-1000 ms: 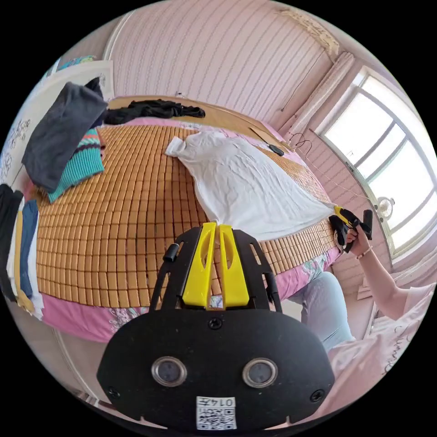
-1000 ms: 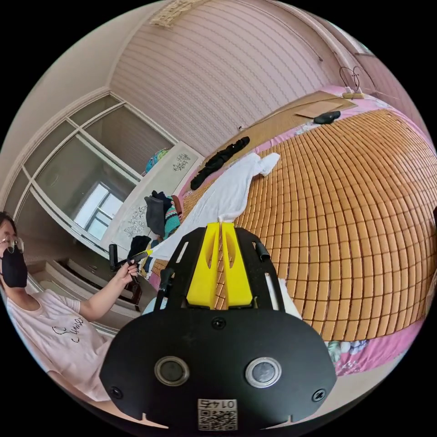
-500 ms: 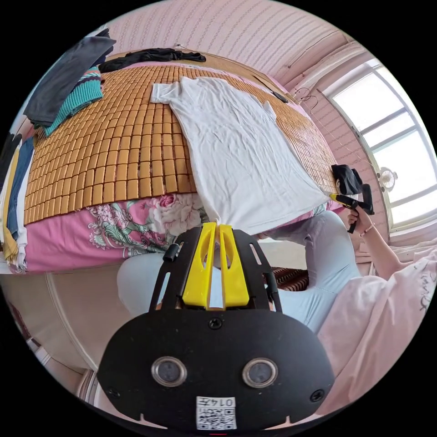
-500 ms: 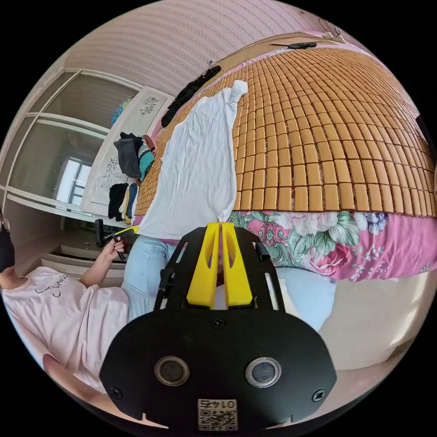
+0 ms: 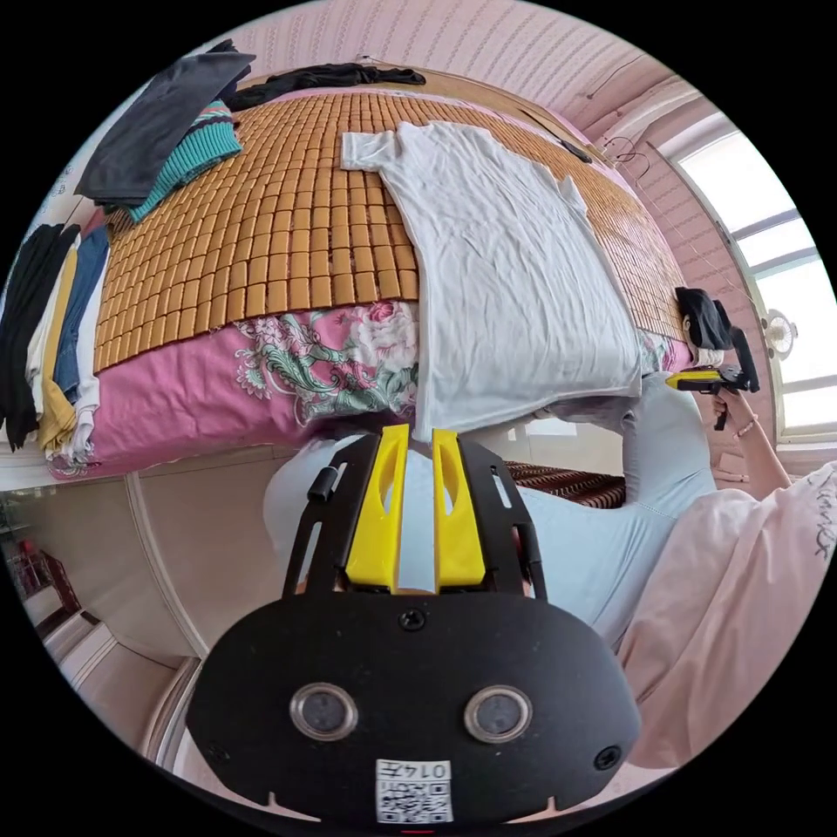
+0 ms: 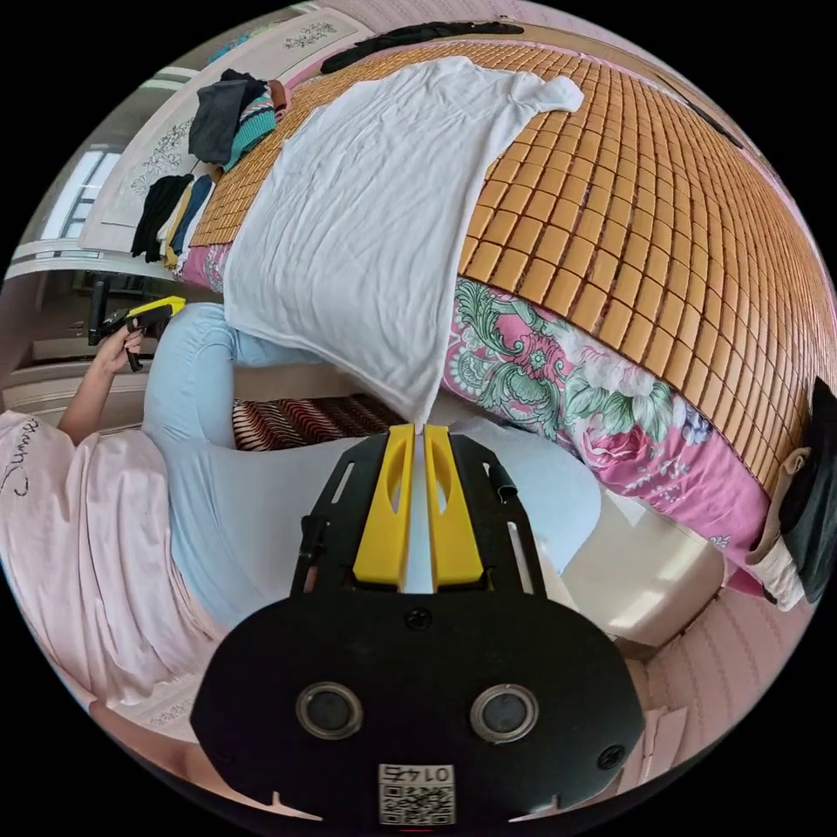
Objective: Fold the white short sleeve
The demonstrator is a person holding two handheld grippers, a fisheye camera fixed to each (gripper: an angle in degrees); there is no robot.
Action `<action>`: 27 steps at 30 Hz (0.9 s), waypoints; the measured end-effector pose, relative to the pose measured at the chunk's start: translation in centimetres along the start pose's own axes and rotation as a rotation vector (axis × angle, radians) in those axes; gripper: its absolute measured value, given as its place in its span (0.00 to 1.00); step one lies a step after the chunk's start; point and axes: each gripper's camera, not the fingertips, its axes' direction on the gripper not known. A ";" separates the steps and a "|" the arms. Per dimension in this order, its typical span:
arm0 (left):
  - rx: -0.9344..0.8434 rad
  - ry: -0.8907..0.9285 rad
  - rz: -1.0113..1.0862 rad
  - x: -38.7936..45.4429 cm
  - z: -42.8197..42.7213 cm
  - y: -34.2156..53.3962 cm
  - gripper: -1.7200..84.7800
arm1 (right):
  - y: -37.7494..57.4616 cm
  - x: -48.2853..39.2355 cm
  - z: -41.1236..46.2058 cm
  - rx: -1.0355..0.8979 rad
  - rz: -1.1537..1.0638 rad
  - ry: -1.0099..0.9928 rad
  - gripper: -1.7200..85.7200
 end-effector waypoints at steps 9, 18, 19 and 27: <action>0.138 -0.065 0.357 5.8 -1.8 -18.9 0.07 | -9.1 8.2 -4.8 0.381 0.136 -0.028 0.12; 0.227 0.002 0.675 24.6 7.3 -46.6 0.05 | -19.6 15.3 -4.8 0.514 0.219 -0.132 0.10; 0.211 0.012 0.660 26.6 9.1 -49.1 0.05 | -19.9 15.5 -4.7 0.522 0.223 -0.143 0.10; 0.068 0.101 0.522 29.4 18.3 -56.9 0.04 | -20.0 17.3 -3.8 0.556 0.187 -0.150 0.10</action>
